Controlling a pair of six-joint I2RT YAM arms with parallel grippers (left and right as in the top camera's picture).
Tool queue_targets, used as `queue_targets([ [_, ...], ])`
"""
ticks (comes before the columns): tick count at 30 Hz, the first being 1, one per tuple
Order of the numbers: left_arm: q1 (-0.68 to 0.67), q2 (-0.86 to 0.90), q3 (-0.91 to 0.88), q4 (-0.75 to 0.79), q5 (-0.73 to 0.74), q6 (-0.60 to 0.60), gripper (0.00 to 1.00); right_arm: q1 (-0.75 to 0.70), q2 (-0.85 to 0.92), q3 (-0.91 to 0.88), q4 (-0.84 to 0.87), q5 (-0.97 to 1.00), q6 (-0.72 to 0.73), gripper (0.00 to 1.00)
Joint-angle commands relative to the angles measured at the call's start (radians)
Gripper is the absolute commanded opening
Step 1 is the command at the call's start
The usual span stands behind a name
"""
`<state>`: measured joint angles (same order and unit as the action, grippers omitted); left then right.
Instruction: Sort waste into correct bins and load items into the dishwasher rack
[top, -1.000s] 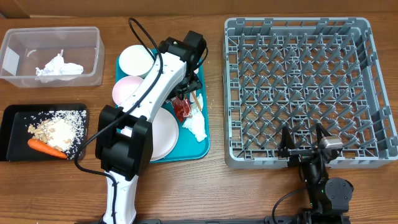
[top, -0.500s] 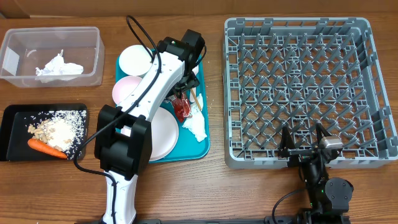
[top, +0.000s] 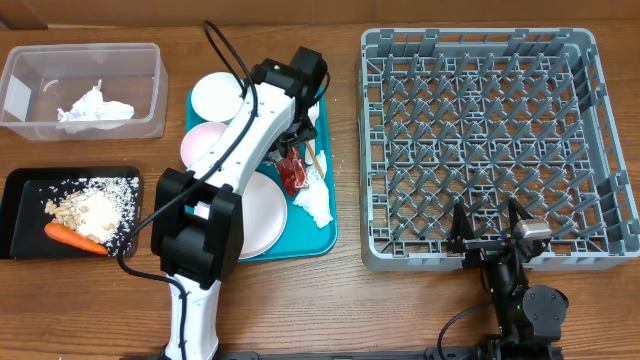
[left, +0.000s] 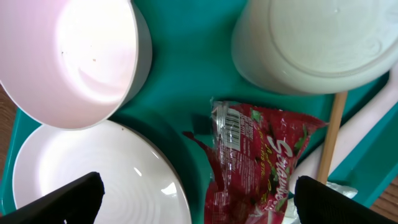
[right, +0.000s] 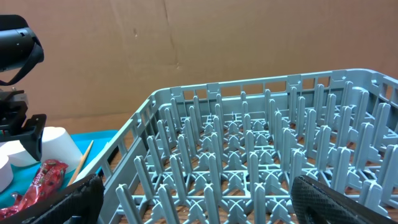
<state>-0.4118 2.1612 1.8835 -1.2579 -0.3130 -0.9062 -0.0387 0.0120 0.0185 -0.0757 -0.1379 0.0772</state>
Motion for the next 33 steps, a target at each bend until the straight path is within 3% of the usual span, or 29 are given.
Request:
queue_targets([
  [1,0.008,0.018,-0.010,-0.005,-0.027,0.017,1.00,-0.004,-0.009,-0.010,0.003,0.010,-0.006,1.00],
  [15,0.008,0.018,-0.010,-0.041,-0.026,0.016,1.00,-0.004,-0.009,-0.010,0.003,0.010,-0.006,1.00],
  [26,0.006,0.018,-0.013,-0.063,0.056,0.016,1.00,-0.004,-0.009,-0.010,0.003,0.010,-0.006,1.00],
  [33,0.000,0.018,-0.034,-0.040,0.021,0.016,1.00,-0.004,-0.009,-0.010,0.003,0.010,-0.006,1.00],
])
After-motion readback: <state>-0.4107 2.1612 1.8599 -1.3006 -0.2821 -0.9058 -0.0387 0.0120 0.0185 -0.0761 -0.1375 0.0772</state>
